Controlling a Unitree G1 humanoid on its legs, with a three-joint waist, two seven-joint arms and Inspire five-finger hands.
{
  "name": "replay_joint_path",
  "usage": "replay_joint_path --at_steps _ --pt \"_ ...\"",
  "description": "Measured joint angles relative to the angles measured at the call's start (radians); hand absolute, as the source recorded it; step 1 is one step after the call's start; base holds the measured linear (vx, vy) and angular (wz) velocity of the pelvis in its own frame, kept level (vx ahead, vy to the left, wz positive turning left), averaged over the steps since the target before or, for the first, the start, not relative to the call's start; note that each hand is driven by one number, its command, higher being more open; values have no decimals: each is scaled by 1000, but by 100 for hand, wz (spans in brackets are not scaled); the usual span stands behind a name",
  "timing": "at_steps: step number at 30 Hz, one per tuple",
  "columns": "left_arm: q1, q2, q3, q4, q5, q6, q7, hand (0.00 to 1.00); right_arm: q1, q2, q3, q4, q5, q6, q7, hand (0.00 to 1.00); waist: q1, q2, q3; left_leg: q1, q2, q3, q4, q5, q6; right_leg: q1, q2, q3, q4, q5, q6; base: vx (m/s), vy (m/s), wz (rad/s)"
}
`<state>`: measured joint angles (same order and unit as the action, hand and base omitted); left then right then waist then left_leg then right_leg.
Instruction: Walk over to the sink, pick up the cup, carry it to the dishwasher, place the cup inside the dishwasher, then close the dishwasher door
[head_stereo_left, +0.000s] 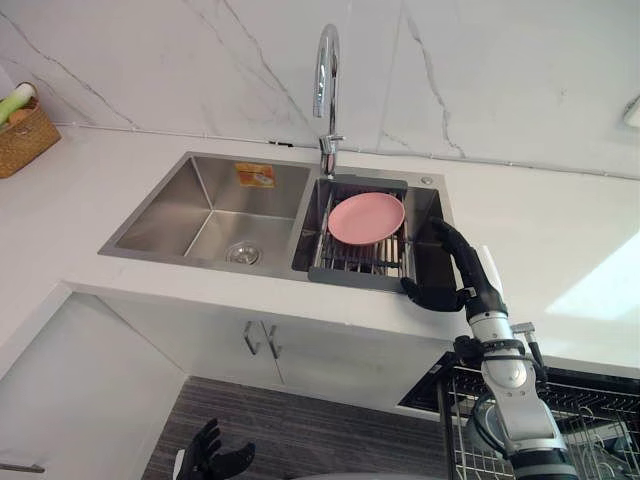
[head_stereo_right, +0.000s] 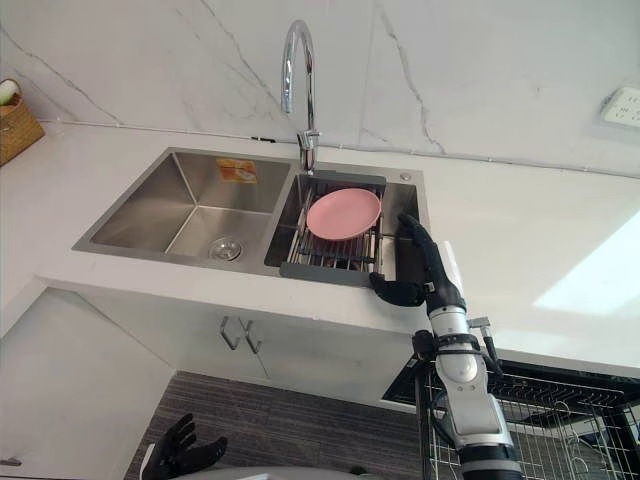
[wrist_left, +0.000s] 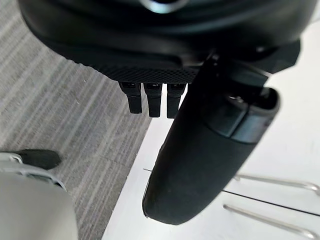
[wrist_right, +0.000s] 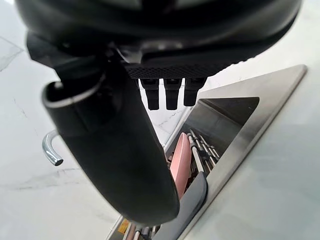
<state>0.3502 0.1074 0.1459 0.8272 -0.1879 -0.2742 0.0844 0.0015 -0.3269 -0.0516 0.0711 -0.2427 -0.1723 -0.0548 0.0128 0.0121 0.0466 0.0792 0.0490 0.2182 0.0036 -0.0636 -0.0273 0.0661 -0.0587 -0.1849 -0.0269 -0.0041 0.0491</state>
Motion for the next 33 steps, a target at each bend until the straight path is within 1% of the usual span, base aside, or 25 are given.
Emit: replay_joint_path --at_steps 4,9,14,19,21,24,26,29,33 --pt "1 7 6 0 -7 2 -11 90 -56 -23 1 55 -38 15 -32 90 3 3 3 0 -2 -14 -1 0 0 10 0 -16 -12 1 1 14 -9 10" --pt "2 7 6 3 -7 6 -33 90 -151 -54 28 124 -78 39 -45 90 7 12 36 0 -3 -22 -1 1 2 19 0 -24 -16 2 1 -6 -5 5" --pt "3 6 6 5 -8 6 -47 90 -205 -63 41 186 -132 43 -75 90 20 16 41 -1 -6 -35 -1 3 4 25 -1 -36 -25 5 3 -13 -3 7" --pt "3 5 6 6 -9 7 -56 90 -276 -66 70 240 -195 60 -112 90 28 19 67 -9 -12 -45 -1 10 10 25 -6 -45 -27 9 4 -26 5 6" --pt "5 5 6 6 -10 7 -63 90 -287 -66 83 247 -222 72 -131 90 32 19 72 -12 -16 -51 -1 11 12 26 -10 -52 -27 10 5 -6 13 10" --pt "6 5 6 5 -10 7 -71 90 -349 -69 106 315 -297 100 -150 90 33 20 78 -17 -23 -64 -1 15 18 26 -17 -65 -29 13 10 -26 20 13" --pt "4 5 6 3 -12 7 -78 90 -371 -73 111 344 -336 115 -157 90 45 19 90 -21 -27 -70 -1 18 21 26 -21 -71 -29 14 12 -33 16 10" --pt "8 4 6 5 -30 8 -85 90 -388 -90 127 369 -357 131 -167 90 57 19 96 -31 -33 -75 0 21 26 21 -27 -77 -29 17 16 -19 22 8" --pt "14 3 6 5 -30 8 -90 90 -421 -101 149 401 -384 161 -196 90 58 20 107 -37 -43 -87 1 25 32 20 -31 -87 -29 20 22 -17 16 9"
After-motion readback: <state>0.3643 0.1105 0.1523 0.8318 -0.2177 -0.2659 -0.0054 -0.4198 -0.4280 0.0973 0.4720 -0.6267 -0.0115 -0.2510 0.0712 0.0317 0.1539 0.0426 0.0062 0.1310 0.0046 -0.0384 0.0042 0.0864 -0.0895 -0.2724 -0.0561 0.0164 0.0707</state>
